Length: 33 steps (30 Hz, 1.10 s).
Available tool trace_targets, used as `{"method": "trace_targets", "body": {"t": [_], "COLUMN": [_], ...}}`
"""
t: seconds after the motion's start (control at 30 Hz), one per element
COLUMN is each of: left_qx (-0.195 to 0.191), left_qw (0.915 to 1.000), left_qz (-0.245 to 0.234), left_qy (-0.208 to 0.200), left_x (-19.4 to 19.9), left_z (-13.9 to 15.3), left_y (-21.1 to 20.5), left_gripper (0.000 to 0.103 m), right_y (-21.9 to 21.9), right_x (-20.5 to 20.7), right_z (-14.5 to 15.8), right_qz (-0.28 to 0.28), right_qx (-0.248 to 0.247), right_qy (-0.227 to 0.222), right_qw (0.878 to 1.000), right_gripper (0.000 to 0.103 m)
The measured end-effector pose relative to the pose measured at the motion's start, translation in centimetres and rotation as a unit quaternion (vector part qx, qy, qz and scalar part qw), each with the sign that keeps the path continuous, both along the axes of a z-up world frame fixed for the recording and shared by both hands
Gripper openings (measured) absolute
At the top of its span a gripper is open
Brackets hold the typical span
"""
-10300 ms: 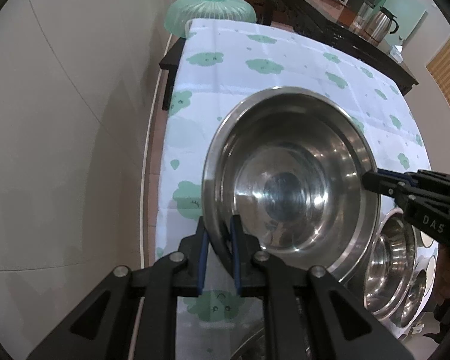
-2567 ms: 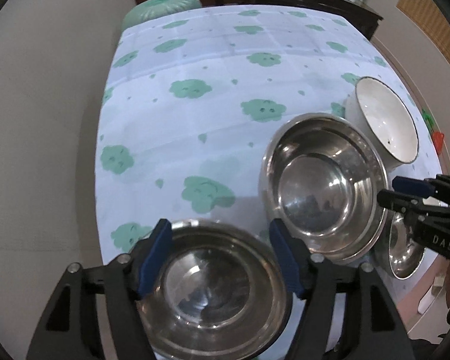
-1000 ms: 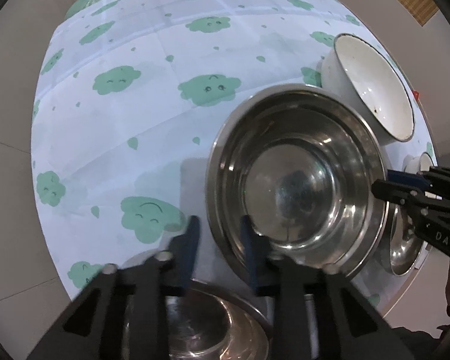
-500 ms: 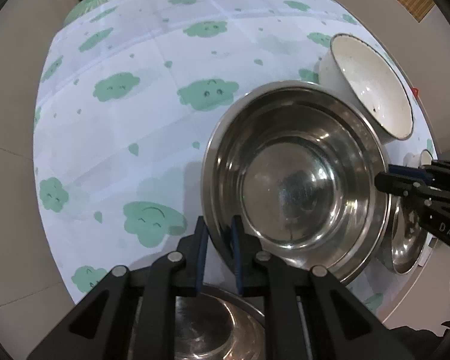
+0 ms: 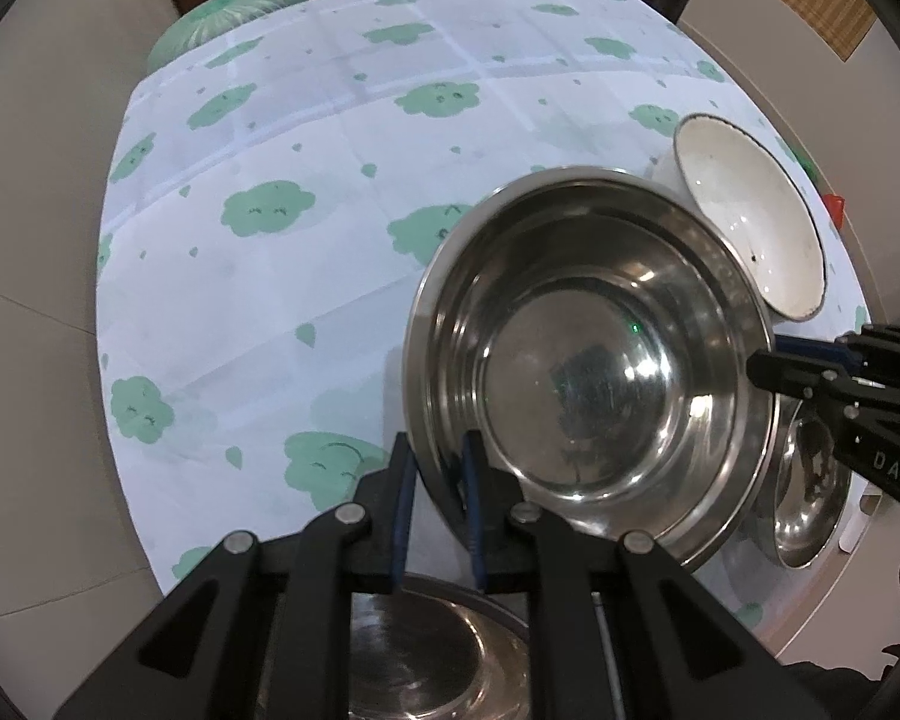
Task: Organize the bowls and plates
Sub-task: 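Lift and carry both held steel bowls by their rims across the table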
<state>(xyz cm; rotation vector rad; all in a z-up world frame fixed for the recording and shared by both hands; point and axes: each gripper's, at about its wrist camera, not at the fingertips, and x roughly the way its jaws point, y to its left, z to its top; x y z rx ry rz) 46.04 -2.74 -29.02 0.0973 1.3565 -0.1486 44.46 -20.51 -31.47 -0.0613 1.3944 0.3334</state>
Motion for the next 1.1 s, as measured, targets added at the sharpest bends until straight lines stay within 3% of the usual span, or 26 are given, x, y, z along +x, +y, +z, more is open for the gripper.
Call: {"method": "trace_targets", "body": {"t": [1.1], "left_qx": [0.016], "left_qw": [0.998], "left_qz": [0.044], "left_qy": [-0.041], "left_x": [-0.8], "left_z": [4.4], "left_y": [2.2], "left_gripper": [0.012], "right_y": [2.2], "right_x": [0.4], "right_z": [3.4], "right_qz": [0.043], "right_qx": [0.014], "right_qy": [-0.036], "right_qw": [0.998], "right_gripper": [0.016]}}
